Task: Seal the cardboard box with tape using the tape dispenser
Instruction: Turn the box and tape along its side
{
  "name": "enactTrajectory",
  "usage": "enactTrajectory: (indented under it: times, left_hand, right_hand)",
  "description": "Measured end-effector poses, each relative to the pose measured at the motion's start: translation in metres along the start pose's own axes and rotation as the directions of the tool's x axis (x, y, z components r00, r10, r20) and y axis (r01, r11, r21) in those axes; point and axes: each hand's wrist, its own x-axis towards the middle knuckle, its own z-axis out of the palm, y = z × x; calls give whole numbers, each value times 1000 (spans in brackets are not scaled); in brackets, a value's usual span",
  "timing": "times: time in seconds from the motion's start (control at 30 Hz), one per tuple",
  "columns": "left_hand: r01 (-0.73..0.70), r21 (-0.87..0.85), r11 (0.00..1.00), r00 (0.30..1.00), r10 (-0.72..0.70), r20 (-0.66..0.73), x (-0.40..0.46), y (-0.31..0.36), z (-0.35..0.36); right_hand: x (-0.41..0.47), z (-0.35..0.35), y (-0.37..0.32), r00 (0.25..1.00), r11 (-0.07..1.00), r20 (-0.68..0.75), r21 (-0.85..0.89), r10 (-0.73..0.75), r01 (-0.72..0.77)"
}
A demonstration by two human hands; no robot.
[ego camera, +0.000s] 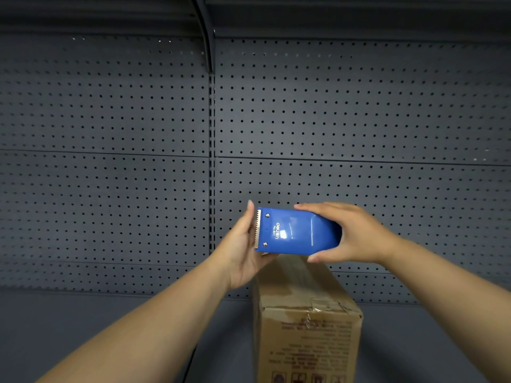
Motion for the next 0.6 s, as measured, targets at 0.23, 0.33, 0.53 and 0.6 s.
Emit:
enactTrajectory:
  times: [0.23,0.33,0.53,0.6]
  left_hand:
    - [16,-35,999,996,-12,93,1,-1,-3]
    - [-24,31,999,999,23,49,0,-1,-3]
    - [-49,41,998,997,51,-54,0,3,-5]
    - [-68,23,997,995,70,-77,-1,5,-6]
  right_hand:
    - [-5,-4,1,1000,1000,-12,-19,21,-22]
    - [-7,-5,2,1000,999,-3,-22,30,-30]
    - [-9,-6,-3,999,999,-11,-24,30,-31]
    - [-11,-7,-4,999,999,-18,-16,29,-29]
